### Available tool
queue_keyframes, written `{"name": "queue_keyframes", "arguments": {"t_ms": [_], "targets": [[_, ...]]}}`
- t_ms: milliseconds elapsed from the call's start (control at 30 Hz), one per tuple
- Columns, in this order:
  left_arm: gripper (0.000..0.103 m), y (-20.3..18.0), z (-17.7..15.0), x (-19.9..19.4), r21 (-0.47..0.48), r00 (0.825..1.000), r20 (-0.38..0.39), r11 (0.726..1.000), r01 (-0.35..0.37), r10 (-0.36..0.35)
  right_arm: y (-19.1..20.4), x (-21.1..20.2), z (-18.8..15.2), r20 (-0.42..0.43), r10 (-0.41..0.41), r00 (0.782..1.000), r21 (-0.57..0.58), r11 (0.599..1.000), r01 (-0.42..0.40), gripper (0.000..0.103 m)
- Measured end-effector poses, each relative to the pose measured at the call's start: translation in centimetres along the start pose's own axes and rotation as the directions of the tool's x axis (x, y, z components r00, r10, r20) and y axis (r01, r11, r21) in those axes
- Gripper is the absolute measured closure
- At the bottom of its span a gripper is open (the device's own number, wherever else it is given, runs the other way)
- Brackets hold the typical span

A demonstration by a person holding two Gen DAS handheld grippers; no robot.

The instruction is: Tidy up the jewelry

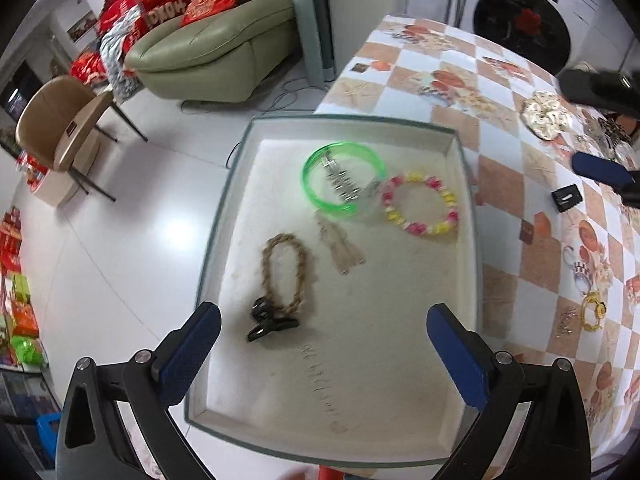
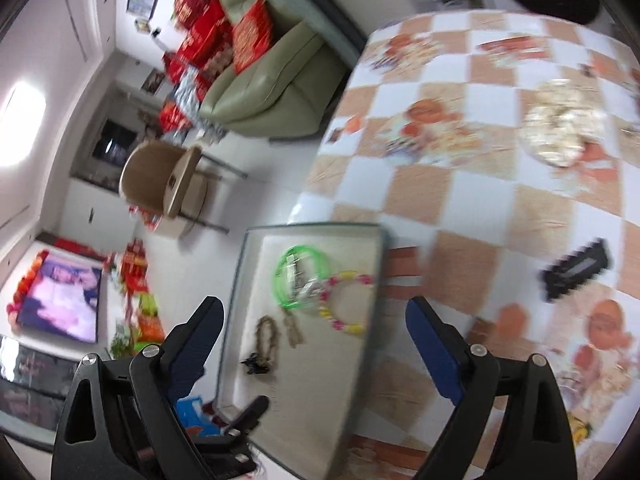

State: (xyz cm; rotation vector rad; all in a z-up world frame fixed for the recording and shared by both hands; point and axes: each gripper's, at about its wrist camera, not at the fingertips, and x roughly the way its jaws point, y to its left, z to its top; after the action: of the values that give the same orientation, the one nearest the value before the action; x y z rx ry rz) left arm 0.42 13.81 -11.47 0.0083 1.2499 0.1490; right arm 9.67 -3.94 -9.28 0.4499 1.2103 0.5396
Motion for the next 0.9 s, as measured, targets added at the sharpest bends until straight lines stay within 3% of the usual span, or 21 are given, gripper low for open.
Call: {"name": "queue_keyframes", "arguments": {"t_ms": [167, 567, 900], "targets": [[0.000, -2.9, 1.2, 0.0, 0.062, 0.998, -0.013, 0.997, 0.056, -0.055, -4.7, -4.3, -1.0, 0.075, -0.068, 0.995, 0.090, 0.994, 0.061, 0.009], [0.000, -11.1, 5.0, -1.0, 0.214, 0.988, 0.015, 0.966, 0.147, -0.154, -15.4, -10.6, -4.7, 0.037, -0.277, 0.960, 0.295, 0.921, 0.254, 0.009], [0.000, -18.0, 7.1, 0.8, 0.318, 0.980, -0.011, 0.929, 0.191, -0.198, -17.6, -11.4, -8.6, -0.050, -0.392, 0.919, 0.258, 0.884, 0.391, 0.009]]}}
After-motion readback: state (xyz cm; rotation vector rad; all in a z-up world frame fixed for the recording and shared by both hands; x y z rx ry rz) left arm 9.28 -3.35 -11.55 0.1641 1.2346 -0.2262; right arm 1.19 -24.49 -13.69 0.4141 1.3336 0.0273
